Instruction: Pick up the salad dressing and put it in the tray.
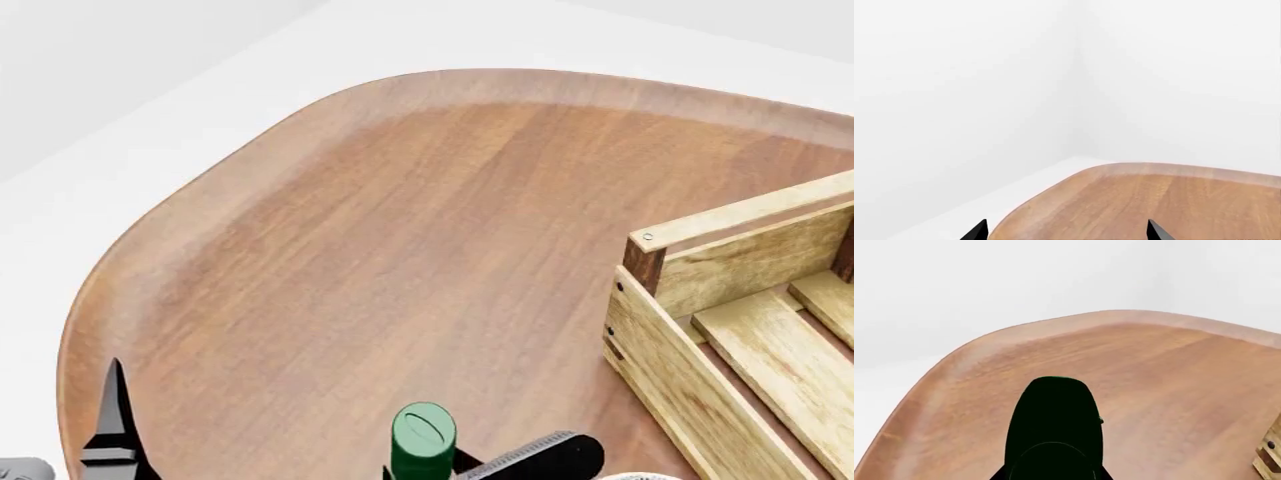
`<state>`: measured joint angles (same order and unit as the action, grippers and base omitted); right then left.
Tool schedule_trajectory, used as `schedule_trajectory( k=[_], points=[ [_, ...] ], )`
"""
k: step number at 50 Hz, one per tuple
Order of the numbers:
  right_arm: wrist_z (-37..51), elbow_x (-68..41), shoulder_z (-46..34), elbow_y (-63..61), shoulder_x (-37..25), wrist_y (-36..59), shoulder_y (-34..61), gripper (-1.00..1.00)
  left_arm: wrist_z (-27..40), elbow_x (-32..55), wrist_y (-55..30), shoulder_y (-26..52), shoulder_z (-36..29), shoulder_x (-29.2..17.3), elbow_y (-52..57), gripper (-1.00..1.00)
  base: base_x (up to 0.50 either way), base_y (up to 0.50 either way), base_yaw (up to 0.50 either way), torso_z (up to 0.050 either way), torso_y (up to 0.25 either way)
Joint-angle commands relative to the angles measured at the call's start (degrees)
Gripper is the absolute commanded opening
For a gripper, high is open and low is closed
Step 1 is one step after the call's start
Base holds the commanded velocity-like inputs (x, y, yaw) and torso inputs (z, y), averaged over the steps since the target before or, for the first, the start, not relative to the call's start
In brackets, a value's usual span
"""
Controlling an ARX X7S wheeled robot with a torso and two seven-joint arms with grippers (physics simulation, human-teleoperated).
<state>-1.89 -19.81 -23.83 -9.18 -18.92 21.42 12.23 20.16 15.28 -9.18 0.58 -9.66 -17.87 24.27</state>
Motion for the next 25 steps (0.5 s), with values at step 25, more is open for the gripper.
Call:
schedule_trajectory(
  k=[25],
  points=[
    [11.59,-5.89,14.72,-24.91,-6.44,9.85,1.32,-1.00,0.45,0.39,0.15,0.28,-0.71,-0.48,-0.33,1.00,0.00,0.00,0.00,0.000,0.000]
  ],
)
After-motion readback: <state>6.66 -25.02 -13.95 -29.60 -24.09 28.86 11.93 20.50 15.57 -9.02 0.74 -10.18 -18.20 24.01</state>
